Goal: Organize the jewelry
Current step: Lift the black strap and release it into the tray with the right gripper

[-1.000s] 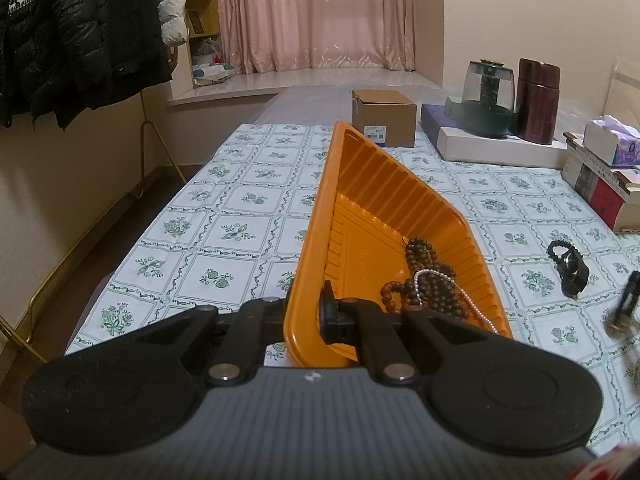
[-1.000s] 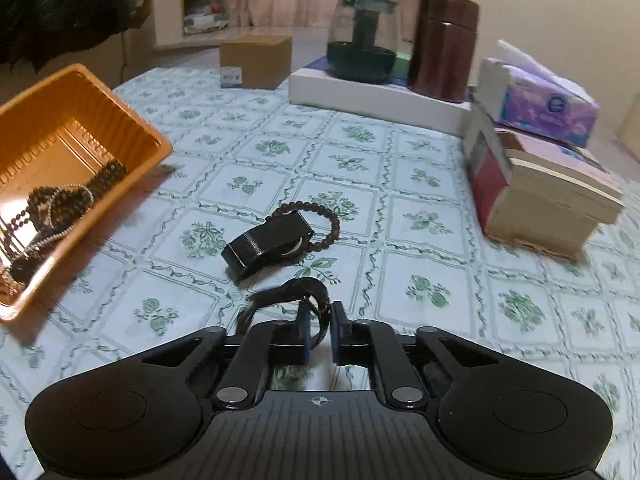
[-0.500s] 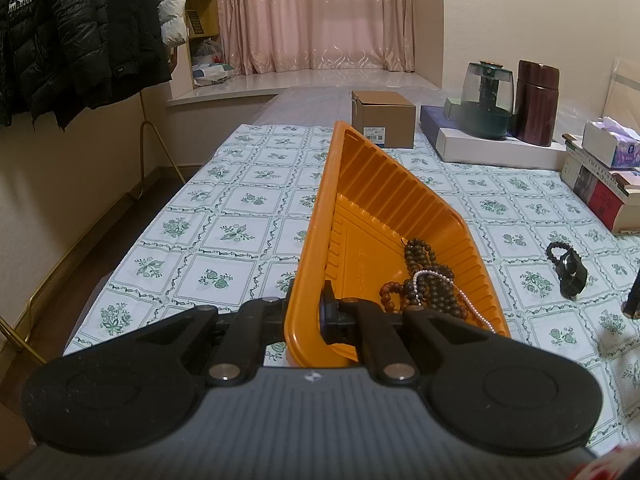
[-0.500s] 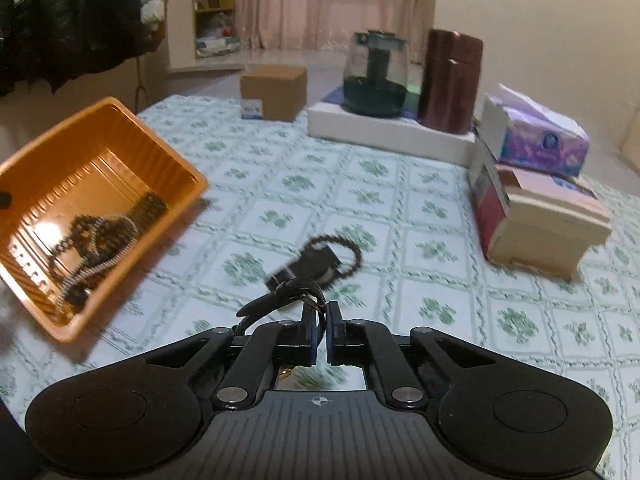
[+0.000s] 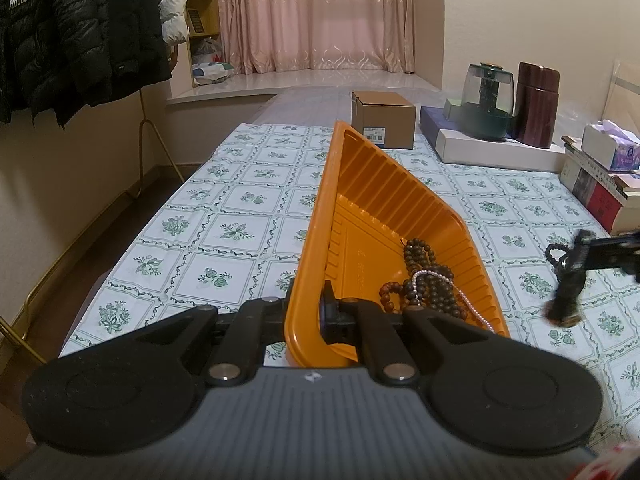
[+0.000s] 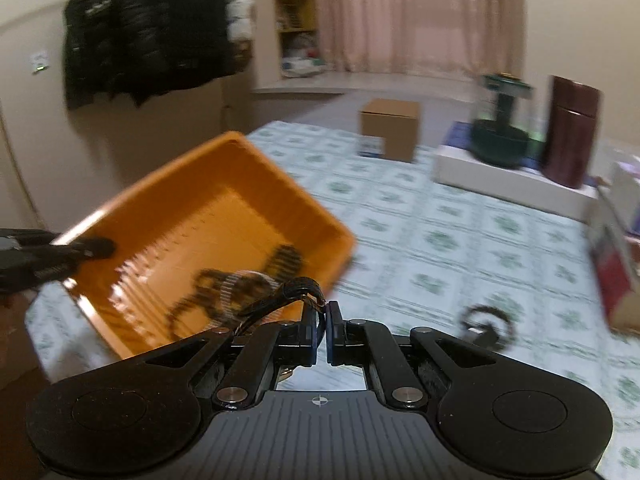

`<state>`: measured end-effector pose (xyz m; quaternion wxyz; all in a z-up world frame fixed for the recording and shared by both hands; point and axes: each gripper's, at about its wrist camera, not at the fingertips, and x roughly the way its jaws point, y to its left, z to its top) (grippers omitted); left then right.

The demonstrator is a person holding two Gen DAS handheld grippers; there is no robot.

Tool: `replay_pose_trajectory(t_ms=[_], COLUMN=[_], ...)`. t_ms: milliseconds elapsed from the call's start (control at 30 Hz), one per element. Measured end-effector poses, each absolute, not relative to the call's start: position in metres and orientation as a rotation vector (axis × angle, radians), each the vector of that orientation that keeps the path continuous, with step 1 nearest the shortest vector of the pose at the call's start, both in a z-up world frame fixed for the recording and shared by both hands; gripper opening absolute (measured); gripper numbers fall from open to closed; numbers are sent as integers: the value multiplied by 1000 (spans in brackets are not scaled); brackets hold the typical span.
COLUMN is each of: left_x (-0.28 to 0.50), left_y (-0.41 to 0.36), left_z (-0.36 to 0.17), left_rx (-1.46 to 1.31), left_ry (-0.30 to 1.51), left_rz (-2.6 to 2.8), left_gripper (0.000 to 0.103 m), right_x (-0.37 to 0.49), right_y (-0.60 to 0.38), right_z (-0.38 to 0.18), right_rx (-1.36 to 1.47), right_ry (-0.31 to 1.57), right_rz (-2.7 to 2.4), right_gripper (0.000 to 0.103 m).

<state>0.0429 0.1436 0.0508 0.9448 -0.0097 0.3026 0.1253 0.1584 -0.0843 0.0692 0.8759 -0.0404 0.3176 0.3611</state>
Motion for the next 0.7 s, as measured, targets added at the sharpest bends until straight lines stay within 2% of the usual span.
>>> replay_pose_trajectory(t_ms=[267, 633, 700], left_x=[43, 43, 43], left_y=[143, 144, 144], left_z=[51, 51, 51], left_rx=[-26, -31, -33], left_ry=[613, 614, 617], left_rz=[251, 250, 246], left_gripper=[7, 7, 8], right_x=[156, 156, 158], right_y=[-36, -20, -21], right_z=[60, 41, 39], right_rx=[-103, -80, -56], right_ry=[687, 775, 795], right_rz=[834, 886, 901], right_gripper=[4, 5, 8])
